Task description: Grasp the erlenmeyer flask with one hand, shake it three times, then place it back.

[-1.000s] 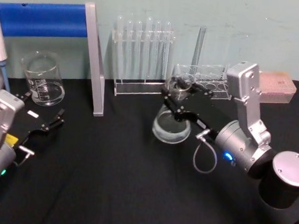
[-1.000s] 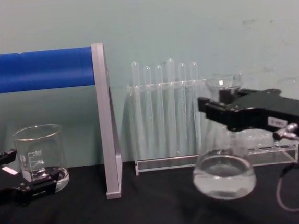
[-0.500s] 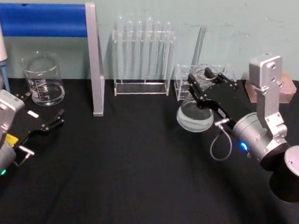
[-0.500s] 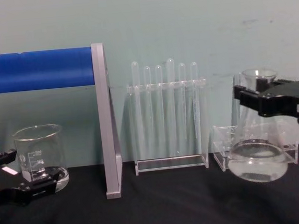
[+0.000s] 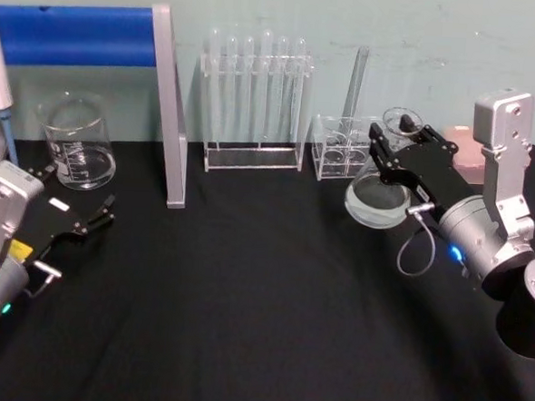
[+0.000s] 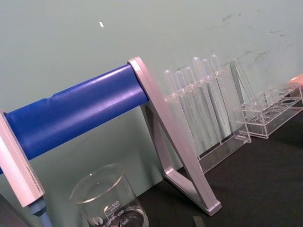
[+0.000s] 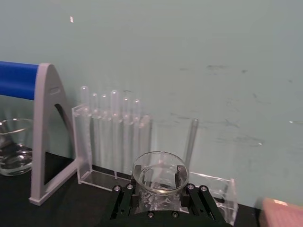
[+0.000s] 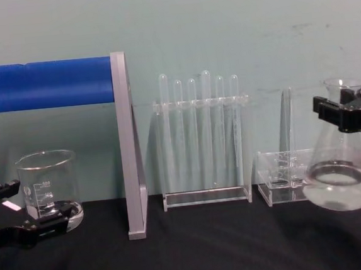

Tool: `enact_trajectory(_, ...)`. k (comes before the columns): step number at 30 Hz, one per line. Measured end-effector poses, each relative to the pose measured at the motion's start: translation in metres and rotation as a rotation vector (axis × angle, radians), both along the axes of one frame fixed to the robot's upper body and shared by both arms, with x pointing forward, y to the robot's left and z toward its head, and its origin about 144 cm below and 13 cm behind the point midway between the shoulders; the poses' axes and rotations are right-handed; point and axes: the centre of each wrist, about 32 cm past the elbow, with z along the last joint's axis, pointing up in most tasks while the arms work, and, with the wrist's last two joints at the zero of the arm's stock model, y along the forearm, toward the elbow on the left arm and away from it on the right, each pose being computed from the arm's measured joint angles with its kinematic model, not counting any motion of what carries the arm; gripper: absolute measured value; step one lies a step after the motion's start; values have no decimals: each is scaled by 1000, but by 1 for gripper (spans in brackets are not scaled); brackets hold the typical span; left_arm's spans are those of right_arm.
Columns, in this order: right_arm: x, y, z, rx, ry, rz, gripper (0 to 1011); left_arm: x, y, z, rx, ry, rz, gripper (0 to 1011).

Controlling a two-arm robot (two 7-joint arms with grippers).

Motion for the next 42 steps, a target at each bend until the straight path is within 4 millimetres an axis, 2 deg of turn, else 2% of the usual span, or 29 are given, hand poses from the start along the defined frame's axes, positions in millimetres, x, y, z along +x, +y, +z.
enact_trajectory(8,0,-2,0,1,5,-21,449,0,0,0,0,0,0,1001)
enact_trajectory(15,-3,6,-1,-3,10,28,449,0,0,0,0,0,0,1001)
enact_trajectory(42,-29,54,-5,-30,17,424,449,0,0,0,0,0,0,1001)
